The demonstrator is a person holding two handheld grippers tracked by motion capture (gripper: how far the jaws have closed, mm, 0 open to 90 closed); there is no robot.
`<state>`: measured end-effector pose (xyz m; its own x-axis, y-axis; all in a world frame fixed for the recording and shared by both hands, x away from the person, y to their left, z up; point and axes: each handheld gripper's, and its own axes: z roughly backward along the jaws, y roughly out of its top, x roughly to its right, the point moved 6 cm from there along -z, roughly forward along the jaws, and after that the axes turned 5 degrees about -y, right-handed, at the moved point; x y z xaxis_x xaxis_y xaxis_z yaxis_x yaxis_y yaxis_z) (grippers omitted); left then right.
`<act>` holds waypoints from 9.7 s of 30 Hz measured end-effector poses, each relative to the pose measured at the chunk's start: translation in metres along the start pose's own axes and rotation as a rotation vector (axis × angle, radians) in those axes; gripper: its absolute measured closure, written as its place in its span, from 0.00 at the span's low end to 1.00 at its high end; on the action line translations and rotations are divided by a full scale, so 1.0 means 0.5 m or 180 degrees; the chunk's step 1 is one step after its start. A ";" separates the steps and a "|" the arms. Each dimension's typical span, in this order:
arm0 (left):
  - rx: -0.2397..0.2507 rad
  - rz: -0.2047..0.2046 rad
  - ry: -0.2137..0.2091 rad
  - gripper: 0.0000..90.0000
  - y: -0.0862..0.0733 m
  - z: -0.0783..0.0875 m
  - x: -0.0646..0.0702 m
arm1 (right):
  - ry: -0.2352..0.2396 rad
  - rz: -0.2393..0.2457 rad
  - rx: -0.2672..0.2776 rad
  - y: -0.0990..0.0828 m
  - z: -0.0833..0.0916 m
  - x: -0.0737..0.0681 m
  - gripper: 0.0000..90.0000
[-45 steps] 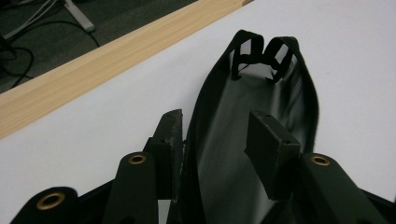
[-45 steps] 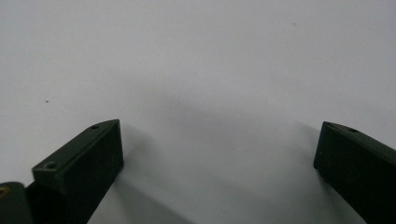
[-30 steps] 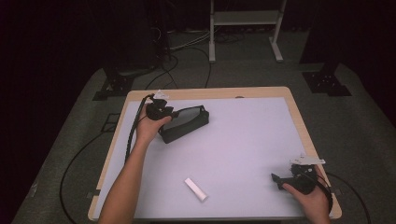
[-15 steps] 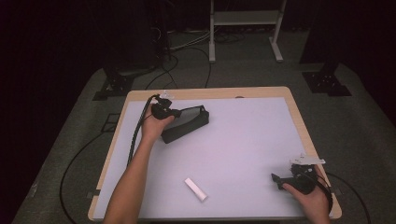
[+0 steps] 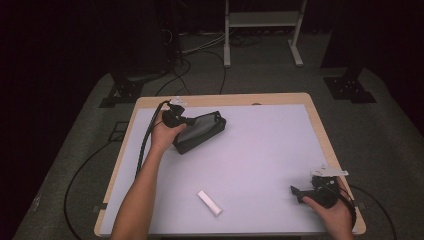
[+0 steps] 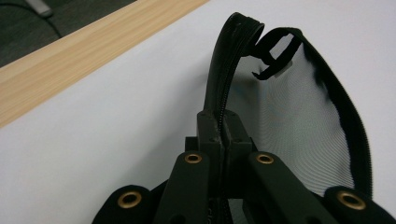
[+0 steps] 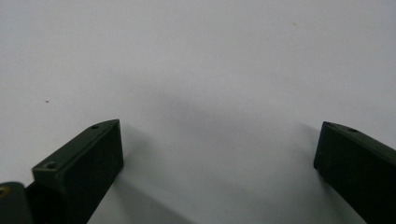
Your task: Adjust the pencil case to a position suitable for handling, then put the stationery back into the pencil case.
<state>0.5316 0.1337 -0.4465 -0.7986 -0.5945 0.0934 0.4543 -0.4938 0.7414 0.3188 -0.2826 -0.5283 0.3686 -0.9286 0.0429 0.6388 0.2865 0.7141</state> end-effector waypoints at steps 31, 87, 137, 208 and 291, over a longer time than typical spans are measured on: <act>-0.0031 -0.0524 -0.0887 0.99 0.024 0.002 0.153 | -0.0001 0.0000 -0.0001 0.000 0.000 0.000 0.01; -0.0308 -0.0896 -0.1493 0.98 0.009 -0.096 0.299 | 0.0000 0.0002 -0.0001 0.000 0.000 0.000 0.01; -0.0059 -0.0197 -0.0212 0.16 -0.093 0.110 0.247 | -0.0002 0.0001 -0.0001 0.000 0.000 0.000 0.01; -0.0082 0.0375 0.0673 0.05 -0.365 0.153 0.212 | 0.0739 0.0341 0.0249 0.077 0.036 -0.146 0.40; -0.0085 0.0398 0.0654 0.04 -0.366 0.153 0.211 | 0.1779 0.1334 0.0090 0.165 -0.051 -0.523 0.53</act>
<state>0.3343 0.2097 -0.5215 -0.6397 -0.7673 0.0442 0.5571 -0.4233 0.7145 0.2925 -0.0100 -0.4984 0.8772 -0.4783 -0.0417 0.3516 0.5808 0.7342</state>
